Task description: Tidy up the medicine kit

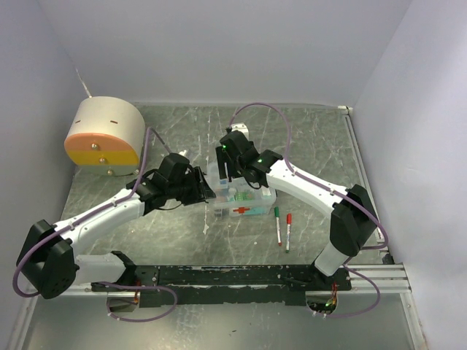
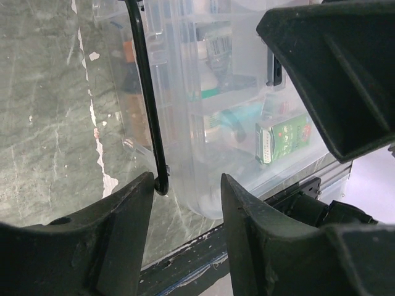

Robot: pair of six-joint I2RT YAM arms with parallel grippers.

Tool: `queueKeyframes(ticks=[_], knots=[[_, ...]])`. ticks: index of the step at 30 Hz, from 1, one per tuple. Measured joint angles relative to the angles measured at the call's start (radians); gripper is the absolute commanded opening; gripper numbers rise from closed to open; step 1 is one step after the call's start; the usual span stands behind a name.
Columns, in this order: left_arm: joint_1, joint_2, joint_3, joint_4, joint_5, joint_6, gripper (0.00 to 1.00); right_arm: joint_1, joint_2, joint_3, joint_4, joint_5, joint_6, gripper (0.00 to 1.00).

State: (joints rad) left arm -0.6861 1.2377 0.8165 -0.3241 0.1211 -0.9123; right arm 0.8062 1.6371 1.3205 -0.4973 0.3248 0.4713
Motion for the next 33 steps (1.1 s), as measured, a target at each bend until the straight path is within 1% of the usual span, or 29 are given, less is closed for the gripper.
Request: queueKeyframes(ticks=[9, 16, 18, 23, 28, 30, 33], knots=[[-0.027, 0.0, 0.028, -0.037, -0.054, 0.006, 0.47, 0.0, 0.008, -0.003, 0.024, -0.003, 0.002, 0.67], [-0.056, 0.021, 0.061, -0.064, -0.095, 0.021, 0.42, -0.002, 0.008, -0.005, 0.035, -0.004, 0.004, 0.67], [-0.062, 0.025, 0.067, -0.068, -0.104, 0.027, 0.43, -0.003, 0.008, -0.006, 0.038, -0.005, 0.005, 0.67], [-0.071, 0.033, 0.076, -0.077, -0.124, 0.037, 0.58, -0.006, 0.008, -0.006, 0.041, -0.008, 0.008, 0.67], [-0.074, 0.046, 0.113, -0.14, -0.151, 0.068, 0.75, -0.012, 0.006, -0.005, 0.04, -0.011, 0.015, 0.68], [-0.075, 0.048, 0.141, -0.171, -0.169, 0.087, 0.8, -0.015, 0.002, -0.002, 0.04, -0.014, 0.025, 0.69], [-0.075, 0.054, 0.204, -0.203, -0.199, 0.117, 0.85, -0.016, -0.016, -0.002, 0.039, -0.003, 0.048, 0.72]])
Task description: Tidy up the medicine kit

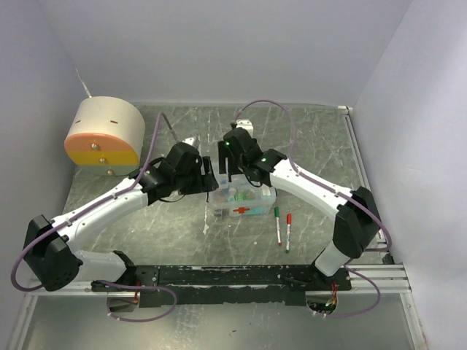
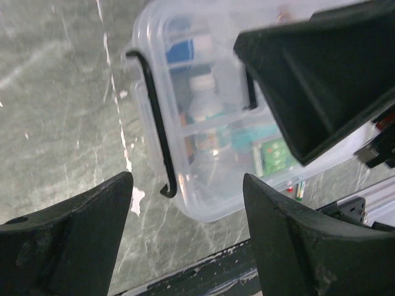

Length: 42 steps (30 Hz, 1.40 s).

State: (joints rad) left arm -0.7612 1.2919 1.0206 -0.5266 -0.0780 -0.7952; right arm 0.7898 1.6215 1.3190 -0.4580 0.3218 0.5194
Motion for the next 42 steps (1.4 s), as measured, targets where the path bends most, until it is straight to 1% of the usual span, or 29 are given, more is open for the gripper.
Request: queueKeyframes(ticks=[4, 7, 11, 15, 20, 22, 24, 27, 29, 33, 35, 37, 39, 40, 41, 42], knots=[[0.0, -0.004, 0.081, -0.017, -0.058, 0.05, 0.87, -0.003, -0.081, -0.008, -0.003, 0.059, 0.033, 0.75], [0.001, -0.031, 0.072, -0.012, -0.075, 0.079, 0.87, -0.008, -0.207, -0.072, -0.002, 0.127, 0.074, 0.77], [0.002, -0.063, 0.012, 0.014, -0.07, 0.085, 0.82, -0.013, -0.374, -0.215, -0.022, 0.2, 0.145, 0.78], [0.006, -0.04, -0.026, 0.042, -0.039, 0.082, 0.76, -0.023, -0.444, -0.335, -0.08, 0.243, 0.218, 0.77], [0.026, 0.02, -0.029, 0.068, 0.003, 0.076, 0.67, -0.093, -0.452, -0.438, -0.108, 0.174, 0.255, 0.71], [0.04, 0.038, -0.03, 0.079, 0.02, 0.074, 0.65, -0.114, -0.46, -0.444, -0.084, 0.134, 0.259, 0.65], [0.054, 0.048, -0.032, 0.09, 0.037, 0.072, 0.62, -0.128, -0.463, -0.458, -0.06, 0.088, 0.26, 0.58], [0.074, 0.056, -0.033, 0.099, 0.061, 0.071, 0.61, -0.144, -0.465, -0.48, -0.002, 0.029, 0.262, 0.5], [0.089, 0.061, -0.033, 0.104, 0.074, 0.074, 0.61, -0.153, -0.46, -0.49, 0.036, -0.009, 0.261, 0.48], [0.128, 0.066, -0.036, 0.108, 0.085, 0.081, 0.6, -0.162, -0.428, -0.488, 0.093, -0.055, 0.262, 0.47], [0.143, 0.072, -0.035, 0.11, 0.084, 0.083, 0.61, -0.164, -0.411, -0.48, 0.109, -0.062, 0.262, 0.48], [0.153, 0.078, -0.027, 0.109, 0.078, 0.088, 0.67, -0.165, -0.397, -0.466, 0.109, -0.064, 0.262, 0.54], [0.156, 0.085, -0.013, 0.098, 0.063, 0.1, 0.75, -0.163, -0.393, -0.456, 0.101, -0.068, 0.267, 0.63], [0.156, 0.088, -0.004, 0.091, 0.053, 0.107, 0.79, -0.16, -0.393, -0.45, 0.093, -0.069, 0.269, 0.69], [0.156, 0.089, 0.006, 0.077, 0.038, 0.114, 0.82, -0.156, -0.395, -0.444, 0.081, -0.067, 0.271, 0.73], [0.156, 0.088, 0.018, 0.064, 0.023, 0.125, 0.84, -0.153, -0.399, -0.437, 0.07, -0.062, 0.271, 0.78]])
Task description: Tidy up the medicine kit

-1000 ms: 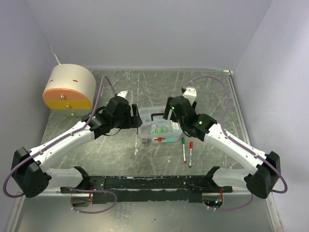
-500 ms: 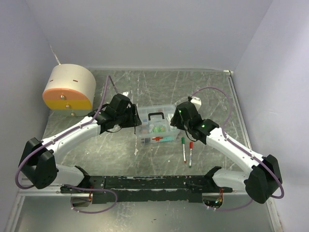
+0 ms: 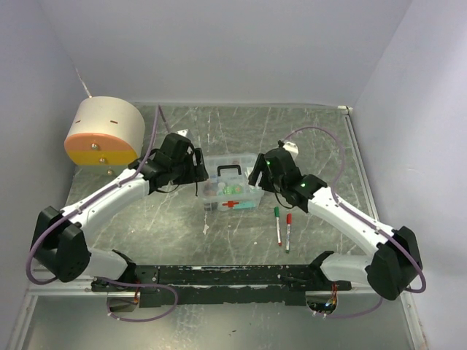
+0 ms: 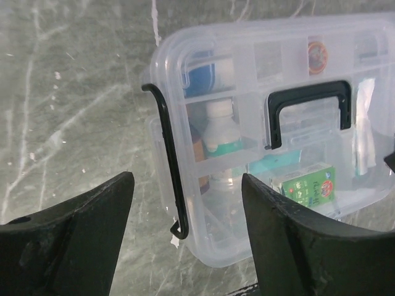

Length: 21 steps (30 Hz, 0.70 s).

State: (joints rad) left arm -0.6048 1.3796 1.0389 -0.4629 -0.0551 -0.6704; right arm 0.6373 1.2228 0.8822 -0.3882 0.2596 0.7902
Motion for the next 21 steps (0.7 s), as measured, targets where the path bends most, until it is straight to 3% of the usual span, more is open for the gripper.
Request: queueKeyframes(ticks=[3, 4, 9, 21], knots=[[0.0, -0.029, 0.036, -0.048, -0.058, 0.027, 0.9, 0.008, -0.045, 0.02, -0.053, 0.043, -0.011, 0.98], [0.0, -0.048, 0.043, -0.063, -0.076, 0.035, 0.91, 0.008, -0.074, 0.022, -0.069, 0.062, -0.018, 1.0], [0.0, -0.248, 0.069, -0.16, -0.177, 0.088, 0.99, 0.008, -0.269, 0.035, -0.176, 0.166, -0.062, 1.0], [0.0, -0.771, 0.131, -0.35, -0.383, 0.195, 1.0, 0.008, -0.637, 0.226, -0.433, 0.367, -0.13, 1.0]])
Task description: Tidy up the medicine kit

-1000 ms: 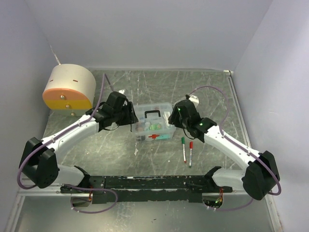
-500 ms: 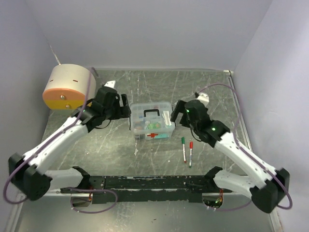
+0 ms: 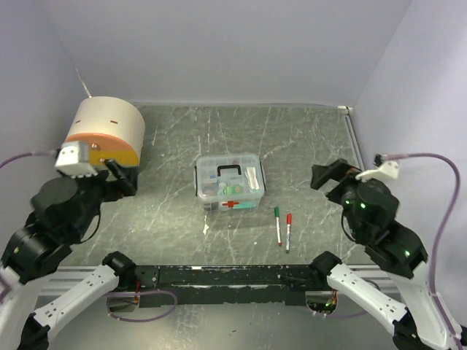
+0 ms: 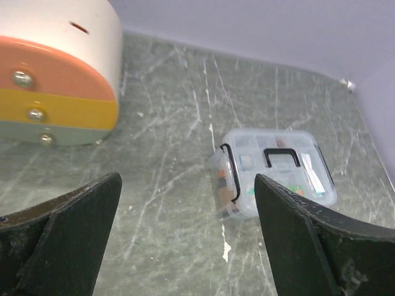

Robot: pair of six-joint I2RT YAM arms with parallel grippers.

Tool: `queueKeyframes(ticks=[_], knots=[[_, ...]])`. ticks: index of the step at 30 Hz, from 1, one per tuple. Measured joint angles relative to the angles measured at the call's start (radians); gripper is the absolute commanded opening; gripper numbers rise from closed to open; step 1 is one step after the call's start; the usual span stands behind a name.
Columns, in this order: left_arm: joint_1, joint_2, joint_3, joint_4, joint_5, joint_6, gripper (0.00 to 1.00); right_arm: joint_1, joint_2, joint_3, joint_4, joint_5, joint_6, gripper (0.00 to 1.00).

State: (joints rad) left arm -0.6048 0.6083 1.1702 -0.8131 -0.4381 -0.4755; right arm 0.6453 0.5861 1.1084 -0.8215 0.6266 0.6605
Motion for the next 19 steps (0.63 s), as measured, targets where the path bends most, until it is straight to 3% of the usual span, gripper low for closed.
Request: queueKeyframes(ticks=[6, 19], knots=[[0.0, -0.107, 0.075, -0.089, -0.087, 0.052, 1.0, 0.0, -0.116, 0.009, -0.031, 0.063, -0.037, 1.0], [0.0, -0.146, 0.1, -0.172, -0.15, 0.083, 1.0, 0.0, -0.133, 0.02, -0.081, 0.113, -0.055, 1.0]])
